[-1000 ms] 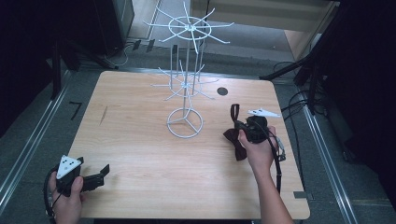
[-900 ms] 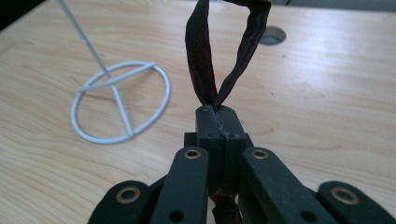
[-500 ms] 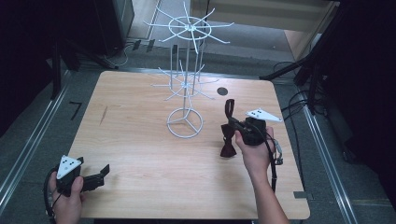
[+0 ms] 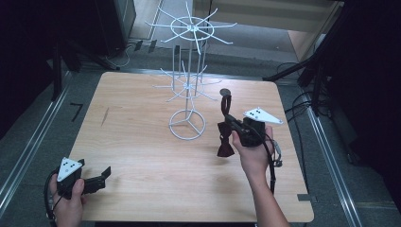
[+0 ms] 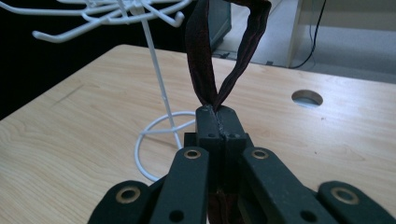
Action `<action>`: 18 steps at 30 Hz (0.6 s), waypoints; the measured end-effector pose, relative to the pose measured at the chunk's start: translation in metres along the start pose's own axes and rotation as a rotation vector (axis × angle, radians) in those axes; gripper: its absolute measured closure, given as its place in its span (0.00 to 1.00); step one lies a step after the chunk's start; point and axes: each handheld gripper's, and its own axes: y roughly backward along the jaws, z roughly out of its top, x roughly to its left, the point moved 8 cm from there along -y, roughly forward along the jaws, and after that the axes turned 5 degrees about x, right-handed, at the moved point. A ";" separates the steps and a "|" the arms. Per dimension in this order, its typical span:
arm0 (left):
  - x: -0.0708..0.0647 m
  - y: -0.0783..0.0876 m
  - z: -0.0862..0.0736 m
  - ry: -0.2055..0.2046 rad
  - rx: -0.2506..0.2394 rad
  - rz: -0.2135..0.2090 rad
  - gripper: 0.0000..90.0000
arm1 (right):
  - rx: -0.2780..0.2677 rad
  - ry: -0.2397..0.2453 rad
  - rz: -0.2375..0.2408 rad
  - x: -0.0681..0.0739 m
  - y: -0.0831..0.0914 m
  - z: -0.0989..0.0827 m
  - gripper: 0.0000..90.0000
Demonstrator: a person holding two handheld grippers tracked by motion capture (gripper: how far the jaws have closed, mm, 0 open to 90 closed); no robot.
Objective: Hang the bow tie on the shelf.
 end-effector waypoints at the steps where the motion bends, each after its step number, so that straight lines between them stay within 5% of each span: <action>1: 0.000 0.000 0.000 -0.001 0.001 -0.001 0.00 | -0.005 -0.001 0.002 0.001 0.000 0.001 1.00; 18: 0.000 0.002 0.001 -0.001 -0.027 -0.007 0.00 | -0.012 0.027 0.029 0.022 -0.012 0.007 1.00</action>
